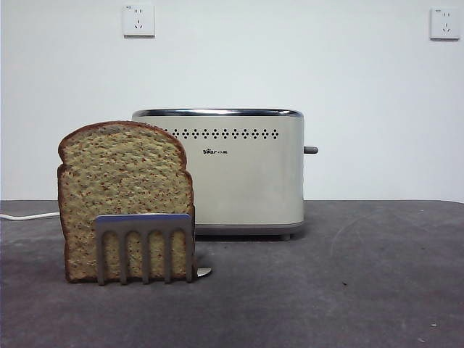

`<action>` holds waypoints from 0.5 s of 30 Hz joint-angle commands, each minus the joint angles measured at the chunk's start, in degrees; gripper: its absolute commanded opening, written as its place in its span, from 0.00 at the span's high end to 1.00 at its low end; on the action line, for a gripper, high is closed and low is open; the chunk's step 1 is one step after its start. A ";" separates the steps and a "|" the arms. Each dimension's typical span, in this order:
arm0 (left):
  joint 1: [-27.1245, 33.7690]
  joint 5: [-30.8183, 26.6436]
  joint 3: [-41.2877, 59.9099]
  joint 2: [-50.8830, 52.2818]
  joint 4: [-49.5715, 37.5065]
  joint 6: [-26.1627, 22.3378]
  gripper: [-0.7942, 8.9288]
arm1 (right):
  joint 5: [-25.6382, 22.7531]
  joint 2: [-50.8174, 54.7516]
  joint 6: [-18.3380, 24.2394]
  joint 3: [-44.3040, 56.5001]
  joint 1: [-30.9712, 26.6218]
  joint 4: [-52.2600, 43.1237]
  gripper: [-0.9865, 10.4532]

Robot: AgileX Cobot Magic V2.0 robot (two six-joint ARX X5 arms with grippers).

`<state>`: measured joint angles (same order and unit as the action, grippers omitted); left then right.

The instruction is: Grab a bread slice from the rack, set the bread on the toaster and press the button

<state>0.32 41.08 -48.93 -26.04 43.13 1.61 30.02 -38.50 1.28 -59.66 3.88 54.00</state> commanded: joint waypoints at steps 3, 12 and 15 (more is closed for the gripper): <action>-2.34 1.16 -5.90 -2.95 6.40 -8.11 0.93 | 0.04 -1.90 5.95 -4.09 1.51 9.22 0.92; -4.52 0.85 -8.41 -4.20 12.24 -12.63 0.92 | 0.04 -1.99 7.34 -5.03 1.57 12.20 0.92; -4.52 1.05 -8.46 -4.20 12.02 -12.61 0.92 | 0.04 -2.01 7.34 -5.03 1.57 12.17 0.92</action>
<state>-4.03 41.74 -57.32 -30.28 55.66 -10.04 30.02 -40.56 8.14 -64.62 5.30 66.39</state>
